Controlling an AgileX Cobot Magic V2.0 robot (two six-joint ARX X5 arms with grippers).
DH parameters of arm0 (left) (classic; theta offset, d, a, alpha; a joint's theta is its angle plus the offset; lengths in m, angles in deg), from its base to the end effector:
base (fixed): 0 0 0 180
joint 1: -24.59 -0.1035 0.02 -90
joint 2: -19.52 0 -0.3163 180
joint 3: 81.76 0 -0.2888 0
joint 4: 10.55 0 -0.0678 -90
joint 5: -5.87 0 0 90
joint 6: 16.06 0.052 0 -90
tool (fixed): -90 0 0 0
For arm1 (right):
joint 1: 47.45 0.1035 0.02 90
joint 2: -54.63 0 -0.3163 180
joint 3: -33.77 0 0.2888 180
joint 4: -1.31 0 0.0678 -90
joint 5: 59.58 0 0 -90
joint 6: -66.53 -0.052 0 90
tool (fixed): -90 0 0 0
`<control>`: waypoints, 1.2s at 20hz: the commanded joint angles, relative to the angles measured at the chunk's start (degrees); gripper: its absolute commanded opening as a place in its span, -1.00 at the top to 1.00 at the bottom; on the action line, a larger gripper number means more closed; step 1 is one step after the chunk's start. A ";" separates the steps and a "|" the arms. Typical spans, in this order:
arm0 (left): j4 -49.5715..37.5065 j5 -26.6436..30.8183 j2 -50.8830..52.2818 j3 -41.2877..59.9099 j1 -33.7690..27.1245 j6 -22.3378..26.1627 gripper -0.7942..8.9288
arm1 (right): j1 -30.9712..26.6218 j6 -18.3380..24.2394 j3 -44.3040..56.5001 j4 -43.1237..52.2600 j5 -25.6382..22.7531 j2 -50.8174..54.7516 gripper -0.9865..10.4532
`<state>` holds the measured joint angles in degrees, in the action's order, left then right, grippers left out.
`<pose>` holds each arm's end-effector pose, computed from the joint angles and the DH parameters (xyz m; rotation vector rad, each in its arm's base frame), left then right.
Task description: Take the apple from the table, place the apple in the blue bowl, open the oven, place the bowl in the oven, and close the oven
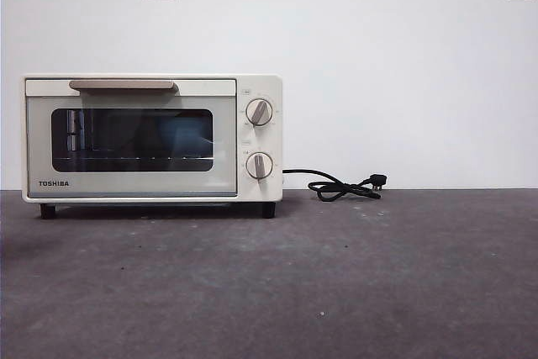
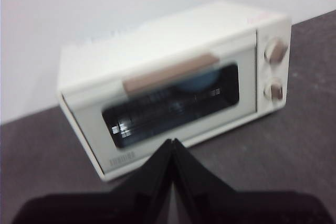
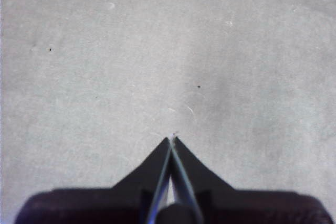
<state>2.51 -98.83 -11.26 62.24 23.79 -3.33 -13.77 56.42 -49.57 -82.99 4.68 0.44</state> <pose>0.1530 -0.0111 0.2755 0.2023 0.1084 -0.2562 0.1396 0.0659 0.4066 -0.3116 0.8397 0.0532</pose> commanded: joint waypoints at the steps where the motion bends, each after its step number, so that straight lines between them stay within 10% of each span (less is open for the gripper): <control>1: -7.61 0.33 6.10 11.21 0.11 -4.76 0.84 | 0.00 -0.68 0.37 0.28 -0.24 -0.07 0.82; 5: -13.68 5.31 16.39 23.56 0.11 -11.45 0.84 | 0.00 -0.68 0.37 0.28 -0.24 -0.07 0.82; 16: 9.05 11.89 30.45 23.58 0.09 -6.78 0.84 | 0.00 -0.68 0.37 0.28 -0.24 -0.07 0.82; 24: 8.70 12.81 30.56 23.58 -0.02 -8.79 0.84 | 0.00 -0.68 0.37 0.28 -0.24 -0.07 0.82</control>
<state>11.69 -86.21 19.16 85.23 23.79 -11.44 -13.77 56.42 -49.55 -82.99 4.68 0.39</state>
